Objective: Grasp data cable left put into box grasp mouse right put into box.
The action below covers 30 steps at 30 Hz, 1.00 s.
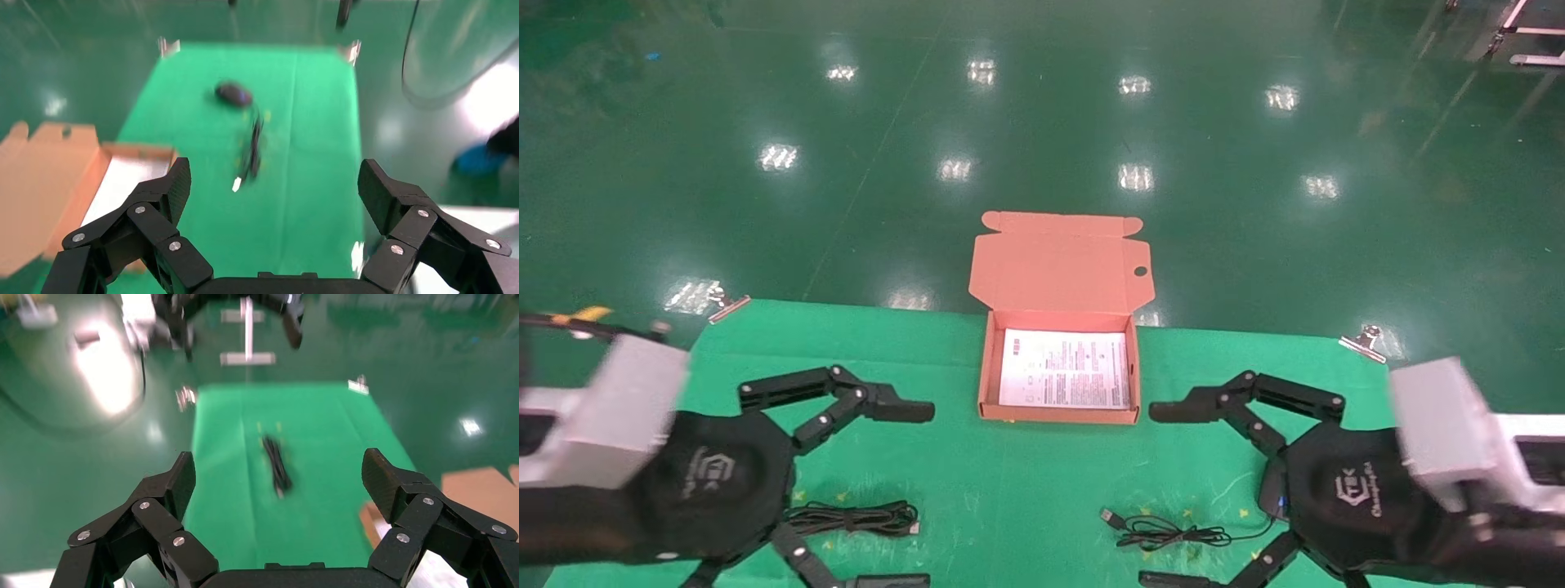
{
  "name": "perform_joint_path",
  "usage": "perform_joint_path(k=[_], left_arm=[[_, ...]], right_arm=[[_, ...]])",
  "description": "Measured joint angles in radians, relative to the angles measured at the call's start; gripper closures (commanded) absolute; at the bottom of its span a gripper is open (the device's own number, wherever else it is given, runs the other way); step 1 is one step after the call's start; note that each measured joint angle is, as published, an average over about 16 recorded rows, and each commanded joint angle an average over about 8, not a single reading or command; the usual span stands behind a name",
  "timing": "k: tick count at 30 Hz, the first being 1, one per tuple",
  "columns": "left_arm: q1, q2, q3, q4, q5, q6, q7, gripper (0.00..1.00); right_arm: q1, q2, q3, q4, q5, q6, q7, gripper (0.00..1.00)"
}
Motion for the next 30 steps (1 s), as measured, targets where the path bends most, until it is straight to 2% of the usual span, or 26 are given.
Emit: perform_joint_path(k=[8,15,21,30], left_arm=[[-0.15,0.056,0.134,-0.003,0.207,0.015,-0.018,0.0],[-0.22,0.104,0.234,-0.003,0.348,0.006,-0.006,0.0],[-0.24,0.145,0.306,-0.008,0.47,-0.018,0.012,0.0],[-0.21,0.197,0.39,-0.018,0.648,-0.085,0.048,0.0]], right_arm=[[0.181,-0.049,-0.151,0.022,-0.252,-0.031,-0.088,0.0],[0.282,-0.098,-0.292,0.029,-0.418,-0.027,-0.164,0.0],[0.313,-0.144,-0.394,0.03,-0.545,-0.004,-0.217,0.0],[0.28,-0.197,-0.49,0.029,-0.705,0.061,-0.239,0.0]])
